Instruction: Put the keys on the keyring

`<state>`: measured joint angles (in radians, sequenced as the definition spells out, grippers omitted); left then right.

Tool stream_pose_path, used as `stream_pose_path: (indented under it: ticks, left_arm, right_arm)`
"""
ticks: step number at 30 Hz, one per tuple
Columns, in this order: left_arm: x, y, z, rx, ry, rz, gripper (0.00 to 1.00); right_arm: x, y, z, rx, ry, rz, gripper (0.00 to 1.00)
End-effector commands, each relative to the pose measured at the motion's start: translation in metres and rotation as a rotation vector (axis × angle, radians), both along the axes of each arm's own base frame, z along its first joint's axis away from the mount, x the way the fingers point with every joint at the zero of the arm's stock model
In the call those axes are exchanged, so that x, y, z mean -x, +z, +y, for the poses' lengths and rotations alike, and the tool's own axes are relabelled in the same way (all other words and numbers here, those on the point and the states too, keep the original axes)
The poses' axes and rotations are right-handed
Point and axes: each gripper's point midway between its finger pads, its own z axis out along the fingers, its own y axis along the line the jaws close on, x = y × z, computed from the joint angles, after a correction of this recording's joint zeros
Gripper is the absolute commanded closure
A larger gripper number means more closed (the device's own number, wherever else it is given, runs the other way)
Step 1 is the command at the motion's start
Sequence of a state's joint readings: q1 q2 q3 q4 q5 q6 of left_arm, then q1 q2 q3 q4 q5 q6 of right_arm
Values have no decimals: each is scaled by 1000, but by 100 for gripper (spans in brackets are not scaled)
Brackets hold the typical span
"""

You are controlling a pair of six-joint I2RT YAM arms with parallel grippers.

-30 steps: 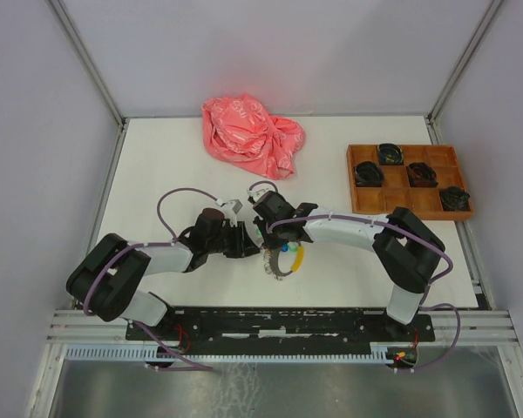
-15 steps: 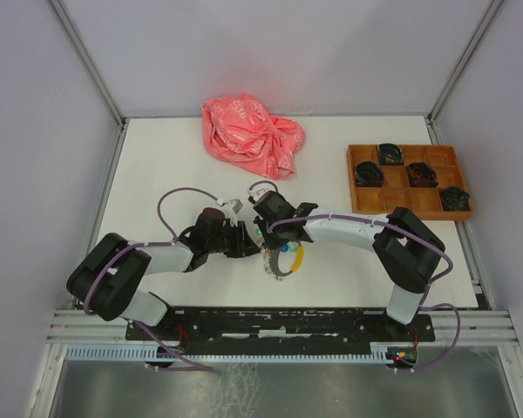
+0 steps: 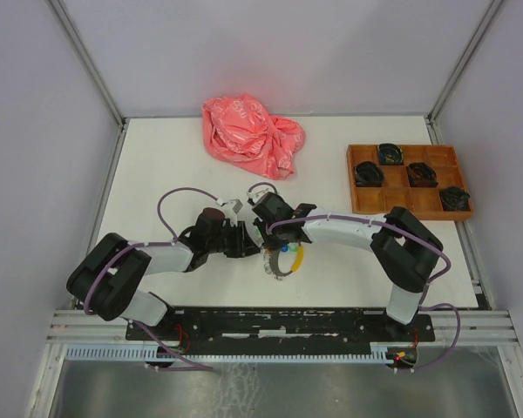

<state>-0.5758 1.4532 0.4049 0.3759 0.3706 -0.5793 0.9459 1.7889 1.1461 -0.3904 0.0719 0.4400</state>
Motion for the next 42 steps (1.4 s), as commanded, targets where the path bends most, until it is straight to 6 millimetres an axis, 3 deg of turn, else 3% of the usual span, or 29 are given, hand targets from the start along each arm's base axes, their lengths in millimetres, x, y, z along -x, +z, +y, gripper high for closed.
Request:
stream_pose_path:
  ticks: [1,8,16,30,35,42]
  left_arm:
    - [-10,17,-10,57,18,-29,67]
    - [-9,17,-9,59,20,-31,67]
    - [-12,23,-8,68,31,-46,68]
    - [-30,74,-13,223,27,-146,62]
    - [-35,99,-4,260,33,-245,62]
    - [-48,124,-13,284,-5,-309,62]
  right_arm:
    - [-9,9,14,-23,7,-31,80]
    - [-9,5,11,2,8,-45,84]
    - [-16,30,12,-42,76,-143,97]
    - [-11,70,26,-388,287,-334,99]
    - [-23,93,14,-512,331,-445,99]
    - [-31,130,6,-634,445,-633,99]
